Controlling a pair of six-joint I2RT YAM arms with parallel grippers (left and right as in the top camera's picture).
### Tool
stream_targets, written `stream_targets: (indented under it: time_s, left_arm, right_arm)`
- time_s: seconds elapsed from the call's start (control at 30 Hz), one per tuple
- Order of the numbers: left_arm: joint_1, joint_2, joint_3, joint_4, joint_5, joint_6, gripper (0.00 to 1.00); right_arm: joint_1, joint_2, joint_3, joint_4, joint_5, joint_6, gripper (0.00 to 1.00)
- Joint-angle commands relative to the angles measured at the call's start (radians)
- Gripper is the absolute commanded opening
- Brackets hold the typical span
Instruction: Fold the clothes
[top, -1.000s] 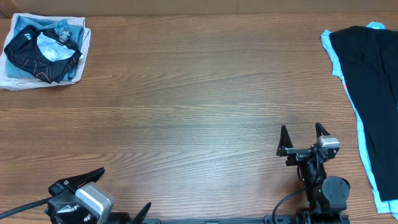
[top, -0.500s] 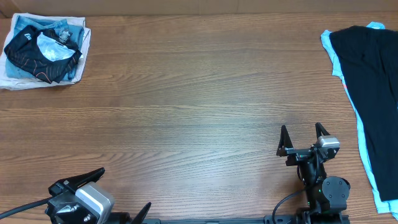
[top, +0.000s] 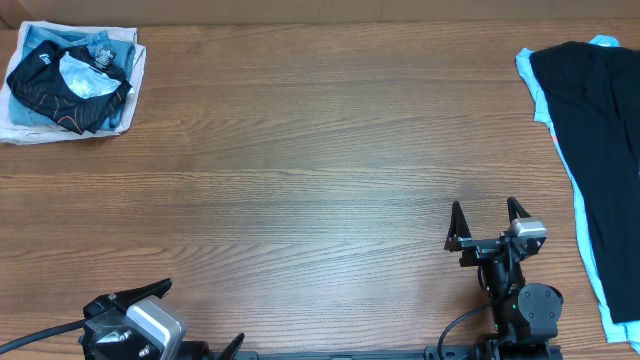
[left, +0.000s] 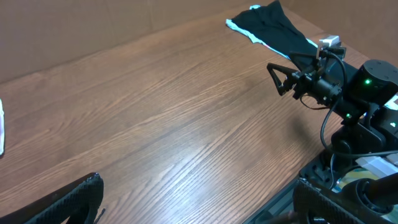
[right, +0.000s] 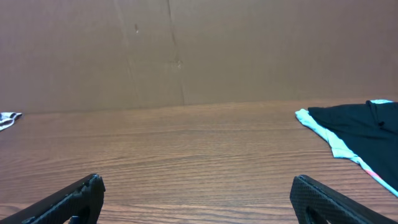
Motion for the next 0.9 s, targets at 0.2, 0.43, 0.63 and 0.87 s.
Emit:
stream_targets:
  time_s: [0.2,0.43,0.63,0.87]
  left_arm:
    - [-0.008,-0.018,-0.027,0.039,0.011,0.048,1.00]
    - [-0.020,-0.179,-0.369,0.366,0.042,0.068,1.00]
    - [-0.021,-0.335,-0.806,0.765,0.043,0.158,1.00]
    - [-0.018,-0.475,-1.294,1.221,0.042,0.307,1.00]
  right_arm:
    - [0.010,-0.011,-0.010,0.002,0.008,0.006,1.00]
    - [0.010,-0.011,-0.010,0.002,0.008,0.006,1.00]
    - [0.010,-0.011,-0.010,0.002,0.008,0.006,1.00]
    - [0.010,-0.011,-0.010,0.002,0.008,0.006,1.00]
